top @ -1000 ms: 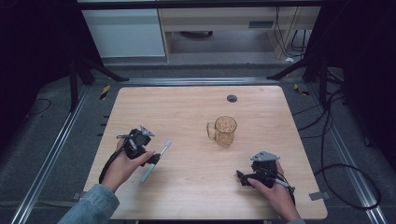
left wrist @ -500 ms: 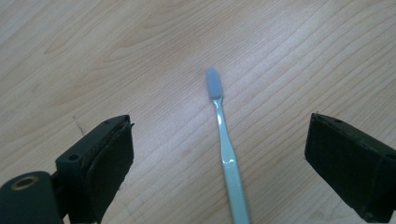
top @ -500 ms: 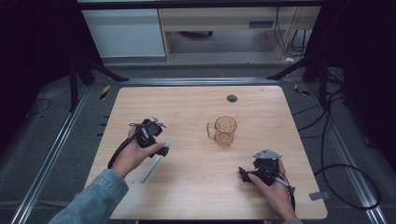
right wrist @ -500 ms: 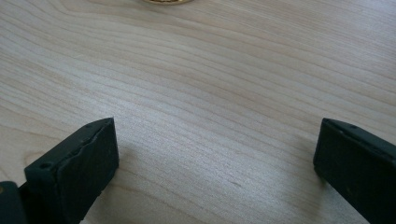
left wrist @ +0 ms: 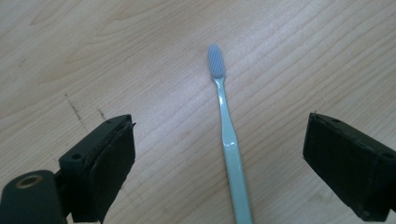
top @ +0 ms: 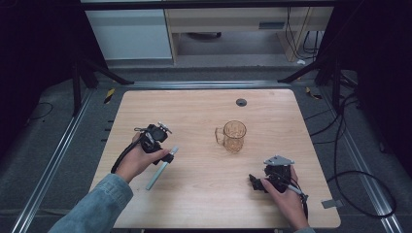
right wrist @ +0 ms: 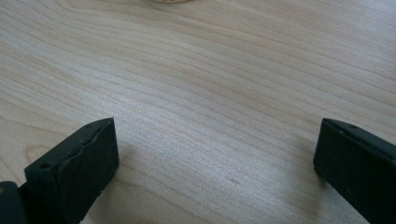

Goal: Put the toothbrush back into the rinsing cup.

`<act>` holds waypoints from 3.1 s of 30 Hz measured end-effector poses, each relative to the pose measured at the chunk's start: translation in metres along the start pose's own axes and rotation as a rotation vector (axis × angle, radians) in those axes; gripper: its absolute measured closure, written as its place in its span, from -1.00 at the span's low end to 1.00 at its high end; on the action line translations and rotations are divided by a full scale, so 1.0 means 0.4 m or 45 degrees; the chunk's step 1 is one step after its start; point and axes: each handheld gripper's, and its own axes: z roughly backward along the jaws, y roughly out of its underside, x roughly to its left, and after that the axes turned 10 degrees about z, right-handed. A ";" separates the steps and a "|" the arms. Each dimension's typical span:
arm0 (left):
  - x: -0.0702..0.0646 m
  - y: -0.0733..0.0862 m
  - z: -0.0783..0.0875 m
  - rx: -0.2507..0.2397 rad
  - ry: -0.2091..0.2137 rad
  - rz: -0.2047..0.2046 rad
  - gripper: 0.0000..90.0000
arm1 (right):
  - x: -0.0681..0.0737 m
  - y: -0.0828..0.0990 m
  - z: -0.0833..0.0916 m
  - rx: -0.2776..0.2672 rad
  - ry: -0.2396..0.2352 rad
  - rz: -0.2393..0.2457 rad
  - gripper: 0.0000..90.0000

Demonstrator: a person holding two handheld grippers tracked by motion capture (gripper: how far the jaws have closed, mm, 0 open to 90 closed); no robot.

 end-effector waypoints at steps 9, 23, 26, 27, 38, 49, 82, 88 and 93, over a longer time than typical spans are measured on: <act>0.020 -0.016 -0.025 0.074 0.063 0.050 -0.71 | -0.001 -0.001 0.000 0.002 -0.001 0.000 -0.99; -0.006 -0.049 -0.037 0.122 0.036 -0.001 -0.59 | -0.001 -0.001 -0.002 0.001 0.003 0.000 -0.99; -0.003 -0.056 -0.045 0.142 0.048 0.005 -0.46 | -0.001 -0.001 -0.002 0.001 0.005 -0.001 -0.99; -0.003 -0.059 -0.048 0.150 0.049 0.008 -0.42 | 0.000 -0.001 -0.002 0.001 0.005 -0.002 -0.99; -0.006 -0.069 -0.059 0.186 0.054 0.017 -0.19 | 0.001 -0.001 -0.001 0.002 0.009 -0.005 -0.99; 0.018 -0.030 -0.101 0.263 0.097 0.083 0.12 | 0.001 -0.001 -0.001 0.002 0.008 -0.004 -0.99; 0.032 -0.004 -0.135 0.342 0.128 0.145 0.51 | 0.000 0.000 0.000 0.001 0.001 -0.002 -0.99; 0.026 -0.004 -0.140 0.342 0.131 0.134 0.59 | 0.000 0.000 0.000 0.001 0.001 -0.002 -0.99; 0.018 -0.007 -0.142 0.339 0.132 0.127 0.65 | 0.000 0.000 0.000 0.000 0.001 -0.002 -0.99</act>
